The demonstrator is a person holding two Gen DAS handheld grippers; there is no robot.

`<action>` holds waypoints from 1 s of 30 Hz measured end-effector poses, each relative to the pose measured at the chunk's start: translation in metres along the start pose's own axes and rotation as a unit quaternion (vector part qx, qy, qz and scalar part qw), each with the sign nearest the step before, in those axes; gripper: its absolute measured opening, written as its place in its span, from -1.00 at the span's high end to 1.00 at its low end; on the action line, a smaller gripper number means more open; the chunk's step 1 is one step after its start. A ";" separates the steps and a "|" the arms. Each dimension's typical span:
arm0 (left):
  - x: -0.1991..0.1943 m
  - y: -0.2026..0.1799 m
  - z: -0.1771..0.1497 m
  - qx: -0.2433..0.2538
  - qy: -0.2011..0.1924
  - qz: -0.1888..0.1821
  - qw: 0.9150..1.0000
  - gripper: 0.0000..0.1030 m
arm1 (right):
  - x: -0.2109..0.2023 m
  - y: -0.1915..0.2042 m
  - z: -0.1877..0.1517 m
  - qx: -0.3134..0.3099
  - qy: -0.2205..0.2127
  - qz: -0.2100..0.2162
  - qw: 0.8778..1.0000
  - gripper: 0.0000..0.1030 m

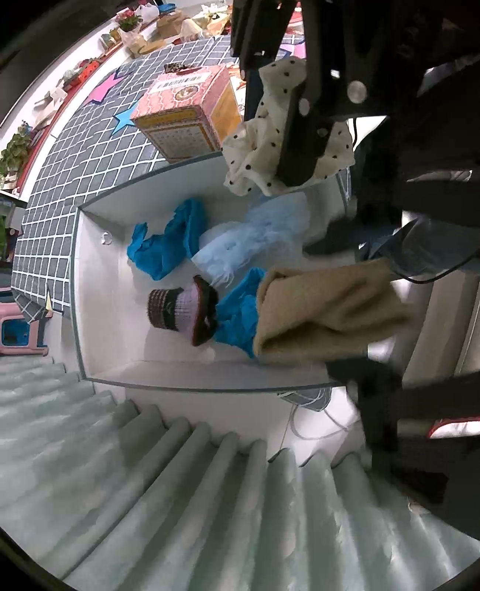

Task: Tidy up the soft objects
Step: 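Open both tools to drop the sock and scrunchie into the white box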

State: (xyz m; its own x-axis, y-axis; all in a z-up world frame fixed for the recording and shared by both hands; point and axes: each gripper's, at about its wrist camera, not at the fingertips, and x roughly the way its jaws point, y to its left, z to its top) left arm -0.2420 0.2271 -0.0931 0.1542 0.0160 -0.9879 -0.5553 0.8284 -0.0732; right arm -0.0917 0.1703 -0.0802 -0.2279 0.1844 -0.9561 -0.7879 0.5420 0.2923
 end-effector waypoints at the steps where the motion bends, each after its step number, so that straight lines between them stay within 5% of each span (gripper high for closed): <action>1: -0.001 0.000 0.000 -0.001 -0.002 0.002 1.000 -0.52 | -0.001 0.000 0.000 0.000 -0.002 0.001 1.000 -0.43; 6: -0.003 0.007 0.004 -0.018 -0.010 -0.005 1.000 -0.79 | -0.007 0.000 0.002 -0.003 -0.009 0.002 1.000 -0.54; 9: -0.001 0.011 0.005 -0.026 -0.006 -0.001 1.000 -1.00 | -0.009 -0.005 0.004 0.006 -0.011 -0.005 1.000 -0.98; 23: -0.016 0.000 0.028 -0.030 -0.016 -0.022 0.999 -1.00 | -0.050 -0.022 0.011 0.032 -0.051 0.005 0.998 -0.99; 30: -0.031 -0.033 0.053 0.000 -0.028 -0.043 0.999 -1.00 | -0.095 -0.065 0.006 0.078 -0.095 0.007 0.992 -0.99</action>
State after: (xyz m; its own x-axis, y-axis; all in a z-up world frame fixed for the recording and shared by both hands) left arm -0.1851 0.2285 -0.0531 0.2469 -0.0229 -0.9688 -0.5382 0.8281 -0.1567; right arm -0.0151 0.1226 -0.0087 -0.1141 0.3362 -0.9349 -0.6841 0.6558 0.3193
